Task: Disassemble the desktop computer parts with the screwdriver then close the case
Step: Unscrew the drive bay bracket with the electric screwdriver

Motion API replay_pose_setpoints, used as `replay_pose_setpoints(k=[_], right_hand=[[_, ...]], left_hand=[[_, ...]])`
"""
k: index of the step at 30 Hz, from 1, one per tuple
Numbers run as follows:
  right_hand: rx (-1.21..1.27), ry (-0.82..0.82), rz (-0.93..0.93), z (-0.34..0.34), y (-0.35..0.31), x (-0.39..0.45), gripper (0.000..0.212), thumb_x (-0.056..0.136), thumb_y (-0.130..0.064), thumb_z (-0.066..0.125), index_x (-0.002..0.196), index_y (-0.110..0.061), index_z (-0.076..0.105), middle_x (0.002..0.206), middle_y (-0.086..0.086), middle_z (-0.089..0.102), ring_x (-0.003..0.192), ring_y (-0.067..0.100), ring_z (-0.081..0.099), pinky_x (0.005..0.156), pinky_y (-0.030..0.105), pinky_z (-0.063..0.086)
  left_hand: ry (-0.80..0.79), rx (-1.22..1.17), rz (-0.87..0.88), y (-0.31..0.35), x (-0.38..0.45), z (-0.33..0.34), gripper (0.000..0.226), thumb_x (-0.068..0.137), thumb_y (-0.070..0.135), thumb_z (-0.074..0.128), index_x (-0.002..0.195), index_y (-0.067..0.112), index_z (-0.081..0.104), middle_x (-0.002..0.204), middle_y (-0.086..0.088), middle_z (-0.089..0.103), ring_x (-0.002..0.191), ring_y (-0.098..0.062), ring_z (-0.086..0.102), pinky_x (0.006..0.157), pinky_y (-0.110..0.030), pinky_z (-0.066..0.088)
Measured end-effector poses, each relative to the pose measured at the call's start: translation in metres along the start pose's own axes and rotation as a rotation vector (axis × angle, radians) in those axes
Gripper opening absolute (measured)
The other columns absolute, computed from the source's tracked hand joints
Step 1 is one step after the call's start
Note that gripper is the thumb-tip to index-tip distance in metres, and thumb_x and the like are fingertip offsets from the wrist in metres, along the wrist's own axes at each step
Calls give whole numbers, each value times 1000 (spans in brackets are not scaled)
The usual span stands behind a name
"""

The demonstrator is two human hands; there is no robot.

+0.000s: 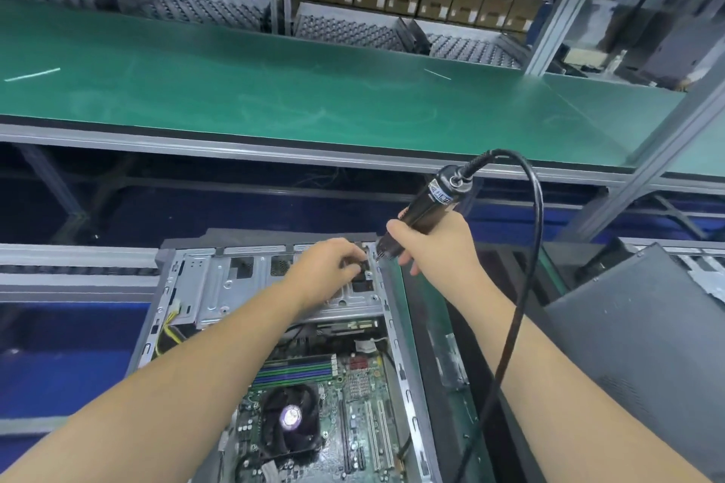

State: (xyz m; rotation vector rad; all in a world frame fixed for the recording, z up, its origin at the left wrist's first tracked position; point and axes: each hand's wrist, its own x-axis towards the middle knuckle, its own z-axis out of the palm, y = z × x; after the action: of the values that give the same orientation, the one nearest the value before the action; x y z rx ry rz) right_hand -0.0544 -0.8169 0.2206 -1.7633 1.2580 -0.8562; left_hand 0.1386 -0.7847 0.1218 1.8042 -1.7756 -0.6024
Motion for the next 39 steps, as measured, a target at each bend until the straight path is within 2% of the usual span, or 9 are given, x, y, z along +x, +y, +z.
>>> replay_pose_setpoints(k=[5,9,12,17,26,28,31,36,39], right_hand=[[0,-18,19,0,2,11,18,91,-32,74,88,-15,73,56,-8,69,39,7,58,45,16,48],[-13,-38,28,6,5,16,18,89,-33,74,86,-15,71,58,-5,69,39,7,58,44,18,49],[-27,-48,29,12,8,18,20,90,-32,74,84,-14,69,57,-5,69,38,7,57,43,18,48],[-57,-54,21,19,14,21,21,90,-33,74,83,-14,69,54,-7,66,38,6,56,45,19,47],[-64,-51,-8,20,17,27,18,88,-36,75,78,-25,64,55,-14,66,42,0,58,43,12,43],[-84,-50,-23,21,16,27,19,87,-37,74,77,-25,64,58,-11,67,47,4,62,46,16,47],[-148,-44,-60,23,16,29,19,85,-40,73,74,-27,62,66,-6,69,61,11,67,62,30,57],[-147,-69,-74,23,17,32,19,84,-38,73,72,-29,61,69,-5,70,57,7,65,59,24,51],[-131,-78,-67,22,19,35,17,84,-39,73,75,-29,62,71,-5,71,57,7,66,62,28,56]], left_hand=[[42,29,55,0,7,11,17,90,40,73,105,31,70,94,18,60,84,-3,55,71,-20,41],[72,73,109,-5,11,16,15,90,43,72,96,31,68,82,19,56,78,-4,51,66,-11,32],[93,121,138,-8,13,17,14,93,41,69,91,27,69,80,18,57,80,-8,54,65,-20,34],[85,283,193,-7,13,21,19,98,40,62,94,22,66,90,4,66,86,-19,61,74,-34,45],[46,367,222,-5,18,21,16,100,38,60,94,25,66,91,6,65,85,-16,59,84,-34,47],[48,358,214,-6,18,22,15,99,38,60,93,25,65,91,7,64,86,-16,58,83,-34,45],[62,330,203,-4,19,22,14,97,37,65,94,24,68,92,6,66,87,-18,60,80,-35,46],[48,237,141,-5,20,24,12,94,36,69,100,26,73,95,7,71,90,-17,63,83,-38,51],[63,183,107,-8,18,29,10,93,33,70,98,25,74,91,8,70,87,-15,62,80,-37,52]])
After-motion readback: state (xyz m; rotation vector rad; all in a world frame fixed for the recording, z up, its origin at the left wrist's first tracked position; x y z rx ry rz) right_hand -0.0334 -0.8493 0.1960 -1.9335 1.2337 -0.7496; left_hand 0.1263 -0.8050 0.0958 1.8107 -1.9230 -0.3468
